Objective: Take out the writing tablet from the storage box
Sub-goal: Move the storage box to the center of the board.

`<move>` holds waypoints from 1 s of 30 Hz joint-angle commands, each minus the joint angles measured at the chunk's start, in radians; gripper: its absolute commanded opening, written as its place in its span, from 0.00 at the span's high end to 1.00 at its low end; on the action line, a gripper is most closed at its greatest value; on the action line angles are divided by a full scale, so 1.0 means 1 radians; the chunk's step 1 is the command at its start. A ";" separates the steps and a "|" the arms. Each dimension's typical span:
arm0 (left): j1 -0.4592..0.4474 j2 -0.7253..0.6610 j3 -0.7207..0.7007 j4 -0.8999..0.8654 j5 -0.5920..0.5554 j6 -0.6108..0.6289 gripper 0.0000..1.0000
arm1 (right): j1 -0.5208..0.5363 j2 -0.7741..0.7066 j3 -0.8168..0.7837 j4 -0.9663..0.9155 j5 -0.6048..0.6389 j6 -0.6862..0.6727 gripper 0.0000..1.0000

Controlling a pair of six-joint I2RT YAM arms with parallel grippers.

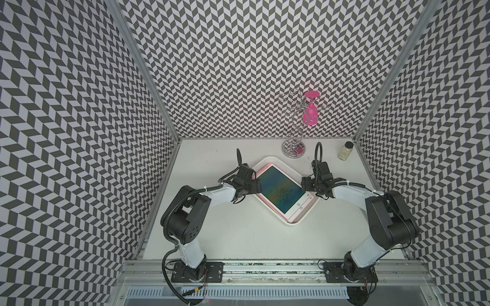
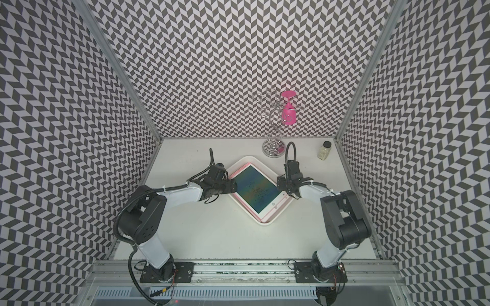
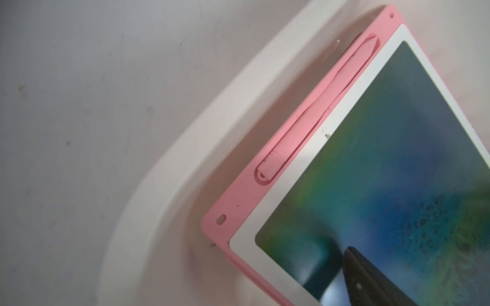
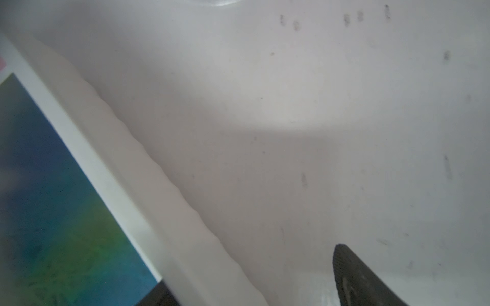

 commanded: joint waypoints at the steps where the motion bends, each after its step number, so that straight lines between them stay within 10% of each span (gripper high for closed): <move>1: -0.047 0.046 0.096 0.033 0.059 0.024 0.12 | -0.042 -0.063 -0.055 0.003 -0.048 0.031 0.23; 19: -0.198 0.409 0.663 -0.063 0.166 0.025 0.14 | -0.245 -0.194 -0.154 -0.018 -0.068 0.041 0.11; 30: -0.192 0.296 0.531 -0.092 0.166 0.059 0.13 | -0.249 -0.234 -0.121 -0.014 -0.034 0.053 0.07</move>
